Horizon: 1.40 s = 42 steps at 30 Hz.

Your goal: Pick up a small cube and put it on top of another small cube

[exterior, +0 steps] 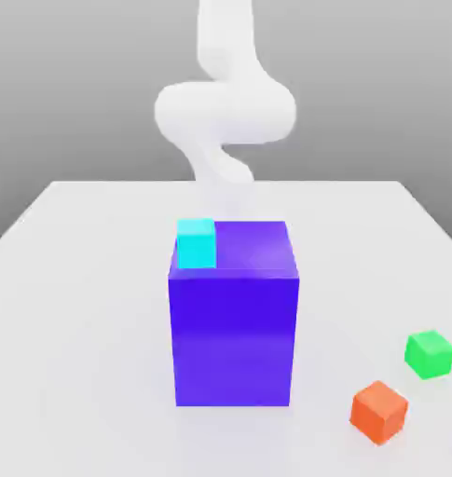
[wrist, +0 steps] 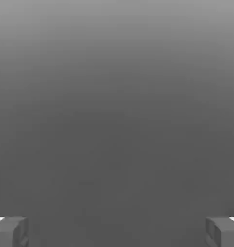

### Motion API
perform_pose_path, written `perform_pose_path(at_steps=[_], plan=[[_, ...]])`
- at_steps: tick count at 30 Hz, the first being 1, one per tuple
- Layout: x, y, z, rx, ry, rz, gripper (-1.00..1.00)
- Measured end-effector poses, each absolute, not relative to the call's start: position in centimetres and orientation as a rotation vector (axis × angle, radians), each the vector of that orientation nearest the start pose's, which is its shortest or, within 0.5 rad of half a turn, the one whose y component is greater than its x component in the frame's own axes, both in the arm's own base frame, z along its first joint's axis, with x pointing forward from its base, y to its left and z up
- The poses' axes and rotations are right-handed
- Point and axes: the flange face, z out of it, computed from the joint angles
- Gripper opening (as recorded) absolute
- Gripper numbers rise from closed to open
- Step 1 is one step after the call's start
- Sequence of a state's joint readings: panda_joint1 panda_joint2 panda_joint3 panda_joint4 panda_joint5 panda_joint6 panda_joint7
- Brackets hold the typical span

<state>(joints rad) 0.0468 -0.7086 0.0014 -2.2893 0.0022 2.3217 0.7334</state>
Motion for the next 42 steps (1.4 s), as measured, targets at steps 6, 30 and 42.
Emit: perform_pose_path(at_steps=[6, 30, 42], plan=[[44.5, 7.6, 61.4, -2.756, 0.569, -0.805, 0.0], [46.0, 33.7, 21.9, -2.955, -1.038, -0.051, 0.0], [44.8, 34.8, 12.6, -2.929, -1.138, 0.002, -1.0]])
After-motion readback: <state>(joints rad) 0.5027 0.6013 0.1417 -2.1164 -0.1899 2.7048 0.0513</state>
